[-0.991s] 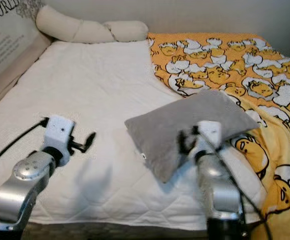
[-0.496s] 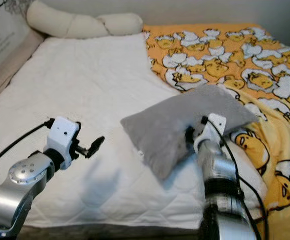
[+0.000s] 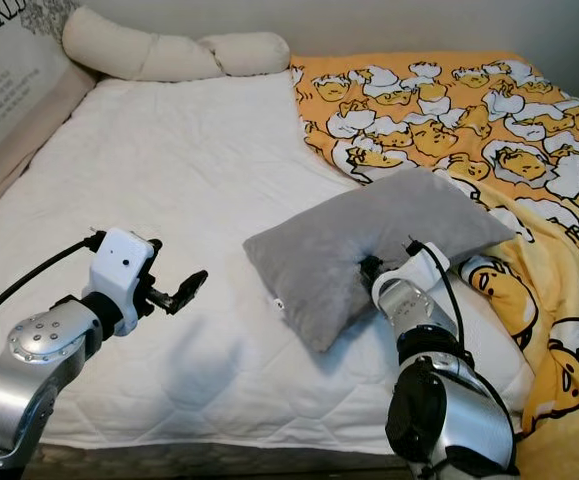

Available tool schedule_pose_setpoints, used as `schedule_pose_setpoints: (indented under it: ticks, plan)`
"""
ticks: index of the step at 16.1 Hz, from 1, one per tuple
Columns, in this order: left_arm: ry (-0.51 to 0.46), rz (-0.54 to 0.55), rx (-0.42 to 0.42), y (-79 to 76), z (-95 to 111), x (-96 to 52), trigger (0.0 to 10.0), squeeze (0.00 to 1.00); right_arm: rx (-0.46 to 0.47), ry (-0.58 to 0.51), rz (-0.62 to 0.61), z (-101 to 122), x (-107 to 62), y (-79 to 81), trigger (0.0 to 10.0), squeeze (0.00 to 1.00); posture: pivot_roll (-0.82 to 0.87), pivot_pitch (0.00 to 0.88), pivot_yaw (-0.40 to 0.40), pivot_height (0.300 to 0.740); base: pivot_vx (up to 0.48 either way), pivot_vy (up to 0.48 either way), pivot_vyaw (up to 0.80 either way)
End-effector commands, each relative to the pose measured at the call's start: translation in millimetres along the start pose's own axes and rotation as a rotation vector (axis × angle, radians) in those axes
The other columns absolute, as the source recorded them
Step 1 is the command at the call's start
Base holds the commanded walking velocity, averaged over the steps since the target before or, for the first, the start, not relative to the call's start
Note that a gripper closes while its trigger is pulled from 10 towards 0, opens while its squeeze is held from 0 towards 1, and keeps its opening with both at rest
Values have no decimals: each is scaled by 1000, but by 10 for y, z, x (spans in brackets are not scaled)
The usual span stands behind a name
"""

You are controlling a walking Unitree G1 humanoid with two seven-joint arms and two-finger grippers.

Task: Clean up the room

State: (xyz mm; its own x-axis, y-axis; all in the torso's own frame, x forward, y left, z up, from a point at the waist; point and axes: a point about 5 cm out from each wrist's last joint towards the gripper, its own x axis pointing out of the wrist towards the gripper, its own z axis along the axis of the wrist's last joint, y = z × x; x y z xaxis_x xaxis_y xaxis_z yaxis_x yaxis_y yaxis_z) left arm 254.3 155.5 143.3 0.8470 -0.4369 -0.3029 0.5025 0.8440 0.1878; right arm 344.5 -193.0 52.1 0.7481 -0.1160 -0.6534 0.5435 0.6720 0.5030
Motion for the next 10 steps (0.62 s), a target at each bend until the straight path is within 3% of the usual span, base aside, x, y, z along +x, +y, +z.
schedule_pose_setpoints:
  ticks: [1,3,10]
  plan:
    - [6,-37,-8,-21,6,-44,10000,0,36,59,4,-136,14,23,0,0,-51,0,55,740,0,0,0]
    - [44,-112,6,-76,-66,-102,10000,0,39,57,23,-128,17,50,0,0,-30,0,28,740,0,0,0]
    - [74,-177,-53,-80,-164,-218,10000,0,-15,63,46,-206,24,81,0,0,-35,0,32,740,0,0,0]
